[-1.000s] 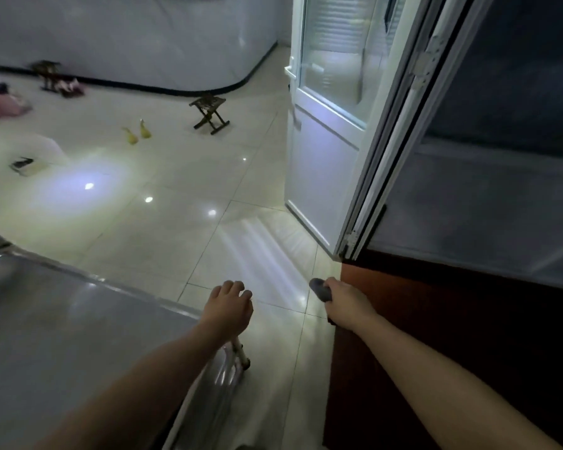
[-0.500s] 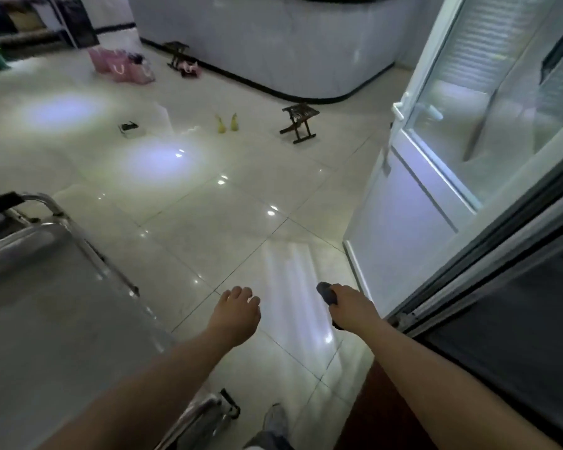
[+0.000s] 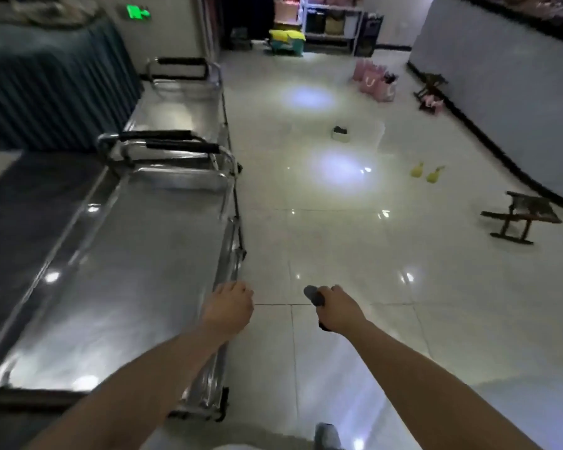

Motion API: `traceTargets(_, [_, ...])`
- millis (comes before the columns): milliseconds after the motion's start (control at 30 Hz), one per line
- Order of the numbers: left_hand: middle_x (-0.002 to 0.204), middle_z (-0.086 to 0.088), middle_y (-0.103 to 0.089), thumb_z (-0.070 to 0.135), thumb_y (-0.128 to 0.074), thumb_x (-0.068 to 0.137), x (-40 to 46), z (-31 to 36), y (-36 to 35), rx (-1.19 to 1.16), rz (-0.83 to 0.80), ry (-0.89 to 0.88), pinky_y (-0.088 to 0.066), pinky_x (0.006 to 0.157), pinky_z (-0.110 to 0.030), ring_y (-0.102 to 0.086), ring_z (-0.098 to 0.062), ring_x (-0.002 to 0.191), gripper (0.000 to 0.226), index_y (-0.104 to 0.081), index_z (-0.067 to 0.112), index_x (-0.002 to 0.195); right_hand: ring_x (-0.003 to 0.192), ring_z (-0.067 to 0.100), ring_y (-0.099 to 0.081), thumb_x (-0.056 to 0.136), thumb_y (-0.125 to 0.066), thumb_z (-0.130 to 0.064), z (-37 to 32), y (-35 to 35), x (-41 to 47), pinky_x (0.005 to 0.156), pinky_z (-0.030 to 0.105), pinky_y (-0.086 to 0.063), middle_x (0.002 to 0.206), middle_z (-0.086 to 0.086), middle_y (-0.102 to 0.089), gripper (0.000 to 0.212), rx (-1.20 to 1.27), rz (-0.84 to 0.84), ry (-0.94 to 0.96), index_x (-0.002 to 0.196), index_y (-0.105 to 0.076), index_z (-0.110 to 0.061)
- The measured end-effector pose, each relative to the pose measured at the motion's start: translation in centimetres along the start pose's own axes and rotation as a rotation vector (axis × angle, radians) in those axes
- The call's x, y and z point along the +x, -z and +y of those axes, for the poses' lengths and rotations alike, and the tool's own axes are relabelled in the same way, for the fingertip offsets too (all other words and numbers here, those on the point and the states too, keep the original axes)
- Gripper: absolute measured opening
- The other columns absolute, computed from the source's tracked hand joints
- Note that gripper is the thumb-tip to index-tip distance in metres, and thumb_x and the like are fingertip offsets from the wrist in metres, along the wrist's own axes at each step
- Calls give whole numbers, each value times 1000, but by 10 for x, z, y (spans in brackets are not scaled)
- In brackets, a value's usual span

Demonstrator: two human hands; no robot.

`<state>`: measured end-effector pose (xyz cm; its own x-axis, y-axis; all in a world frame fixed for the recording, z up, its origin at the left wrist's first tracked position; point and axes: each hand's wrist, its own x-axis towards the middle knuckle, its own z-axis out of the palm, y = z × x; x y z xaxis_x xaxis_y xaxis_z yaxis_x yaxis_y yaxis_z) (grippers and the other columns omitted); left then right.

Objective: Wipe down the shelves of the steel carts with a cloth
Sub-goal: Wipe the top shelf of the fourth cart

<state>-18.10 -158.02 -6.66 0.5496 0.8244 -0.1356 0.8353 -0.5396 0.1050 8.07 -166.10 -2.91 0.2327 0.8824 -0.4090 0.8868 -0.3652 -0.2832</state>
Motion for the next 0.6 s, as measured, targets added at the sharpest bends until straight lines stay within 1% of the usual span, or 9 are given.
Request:
traceTargets(33, [114, -5, -64, 26, -46, 98, -13, -4, 3, -42, 31, 90, -46, 95, -41, -63, -32, 110, 28, -70, 17, 107, 94, 31, -61, 93, -46, -23, -7, 2, 10, 85, 39, -53, 116, 8, -48, 33, -26, -21, 65, 125, -53, -21])
traceTargets(167, [128, -3, -58, 26, -38, 104, -80, -15, 9, 7, 40, 355, -39, 105, -41, -54, -28, 122, 33, -59, 18, 127, 100, 32, -60, 94, -49, -25, -47, -3, 35, 88, 41, -52, 121, 9, -48, 35, -112, -140, 370, 128, -52, -20])
traceTargets(200, [125, -3, -59, 26, -38, 102, -98, -17, 10, 9, 45, 419, -42, 103, -41, -55, -28, 120, 34, -61, 18, 125, 101, 32, -60, 94, -50, -26, -60, -7, 39, 89, 41, -52, 122, 9, -48, 36, -128, -176, 436, 130, -52, -21])
traceTargets(267, [114, -3, -64, 27, -39, 92, -137, -24, 5, 5, 87, 566, -51, 92, -41, -61, -28, 110, 37, -71, 19, 109, 101, 31, -60, 93, -51, -24, -90, -17, 39, 88, 40, -51, 122, 8, -49, 36, -158, -242, 539, 129, -52, -22])
traceTargets(333, [110, -3, -66, 26, -48, 84, -176, -28, 0, -18, 115, 698, -54, 84, -40, -64, -28, 105, 30, -73, 19, 100, 97, 30, -62, 90, -51, -21, -118, -32, 32, 82, 38, -53, 116, 8, -54, 30, -184, -318, 619, 120, -56, -22])
traceTargets(400, [118, -5, -66, 23, -65, 78, -209, -26, -5, -8, 115, 778, -55, 85, -41, -63, -30, 111, 29, -72, 19, 105, 93, 31, -64, 84, -49, -21, -143, -48, 26, 74, 34, -51, 106, 9, -59, 23, -200, -392, 701, 105, -56, -24])
traceTargets(433, [120, -6, -66, 23, -67, 76, -222, -26, -10, -16, 115, 816, -55, 85, -41, -62, -30, 114, 32, -72, 18, 107, 95, 32, -65, 82, -48, -23, -156, -58, 23, 74, 33, -49, 104, 9, -59, 24, -220, -424, 749, 105, -56, -25])
traceTargets(533, [130, -4, -64, 29, -50, 83, -252, -35, -25, -73, 94, 932, -53, 92, -40, -58, -29, 123, 43, -71, 19, 119, 109, 31, -61, 85, -50, -27, -191, -87, 18, 88, 38, -52, 123, 8, -59, 42, -322, -458, 879, 127, -55, -28])
traceTargets(600, [137, -5, -61, 28, -56, 84, -260, -44, -36, -100, 96, 977, -51, 98, -43, -54, -28, 130, 47, -67, 18, 129, 118, 30, -56, 90, -51, -28, -211, -106, 17, 97, 39, -48, 135, 6, -54, 50, -385, -447, 941, 140, -49, -28])
